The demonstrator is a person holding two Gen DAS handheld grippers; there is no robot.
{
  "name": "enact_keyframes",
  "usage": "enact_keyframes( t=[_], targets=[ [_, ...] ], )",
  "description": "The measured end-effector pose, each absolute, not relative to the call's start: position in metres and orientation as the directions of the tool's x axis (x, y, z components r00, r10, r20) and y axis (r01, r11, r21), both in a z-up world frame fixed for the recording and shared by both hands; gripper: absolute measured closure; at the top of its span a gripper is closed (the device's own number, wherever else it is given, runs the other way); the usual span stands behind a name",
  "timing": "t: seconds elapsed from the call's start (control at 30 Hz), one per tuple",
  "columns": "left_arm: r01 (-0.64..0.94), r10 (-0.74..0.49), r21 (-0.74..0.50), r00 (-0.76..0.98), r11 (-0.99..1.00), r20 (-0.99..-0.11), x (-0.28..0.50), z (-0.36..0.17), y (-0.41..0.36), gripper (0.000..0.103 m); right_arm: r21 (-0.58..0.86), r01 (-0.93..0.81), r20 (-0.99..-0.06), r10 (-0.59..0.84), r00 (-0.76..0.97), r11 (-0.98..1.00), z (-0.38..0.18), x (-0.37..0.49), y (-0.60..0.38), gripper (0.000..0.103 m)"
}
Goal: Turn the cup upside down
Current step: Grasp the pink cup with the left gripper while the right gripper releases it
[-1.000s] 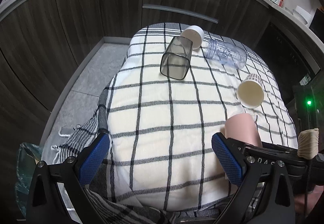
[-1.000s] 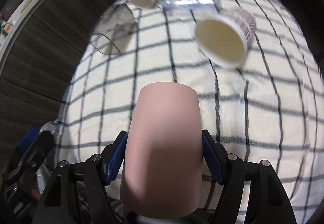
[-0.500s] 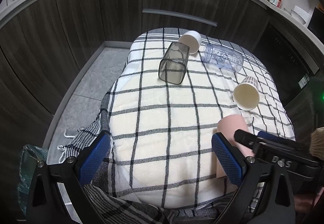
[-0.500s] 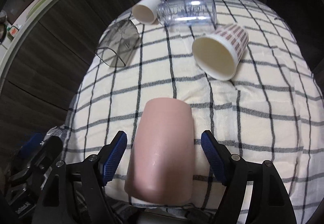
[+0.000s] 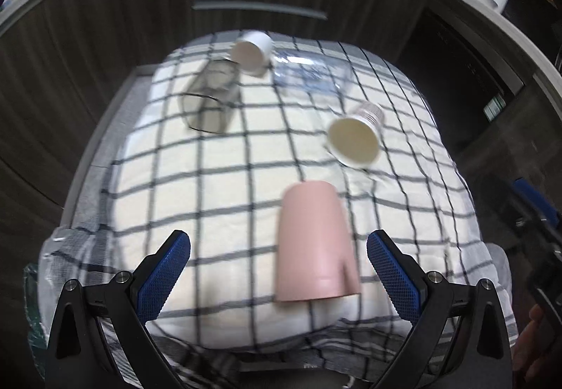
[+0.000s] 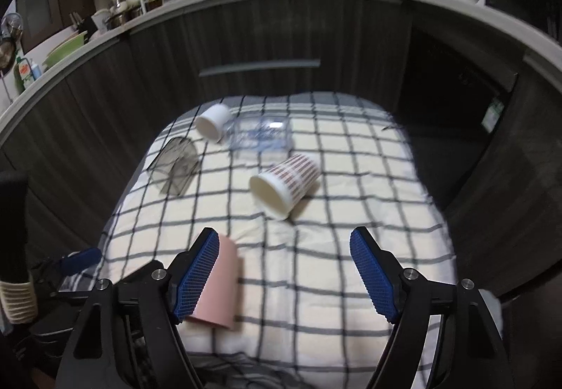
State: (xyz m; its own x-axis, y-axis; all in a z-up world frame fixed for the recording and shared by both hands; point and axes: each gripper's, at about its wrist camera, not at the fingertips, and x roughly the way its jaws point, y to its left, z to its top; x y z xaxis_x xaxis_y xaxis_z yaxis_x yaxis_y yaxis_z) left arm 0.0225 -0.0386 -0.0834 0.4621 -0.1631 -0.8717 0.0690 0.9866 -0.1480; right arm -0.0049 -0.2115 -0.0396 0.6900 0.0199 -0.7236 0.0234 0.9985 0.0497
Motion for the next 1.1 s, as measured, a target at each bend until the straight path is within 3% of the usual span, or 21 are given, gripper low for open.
enact_keyframes(
  t=[0.43,0.8,0.9,0.97,1.1],
  targets=[
    [0.090,-0.175,-0.163,0.141,0.982,-0.974,0.081,-0.123,-0.081,0.001,0.091,0.090,-0.669,-0.006,0.744,0.992,-0.033,0.001,-0.246,0.025],
    [0.074,-0.144,-0.155,-0.132,0.985,-0.981,0.115,-0.171,-0.091,0.002,0.161,0.073,-0.667,0.055,0.743,0.984,-0.046,0.032,-0.251,0.024],
    [0.063,-0.145,-0.158,-0.172,0.985,-0.974,0.121,-0.183,-0.091,0.014,0.187,0.078,-0.676,0.071,0.734,0.979,-0.053,0.041,-0.254,0.024],
    [0.065,-0.136,-0.150,-0.179,0.987,-0.974,0.122,-0.188,-0.092,0.036,0.202,0.080,-0.685,0.082,0.724,0.976,-0.060,0.046,-0.255,0.024],
    [0.082,-0.135,-0.152,-0.183,0.985,-0.974,0.121,-0.194,-0.095,0.036,0.224,0.090,-0.701,0.096,0.707,0.970,-0.069,0.051,-0.258,0.024]
  ],
)
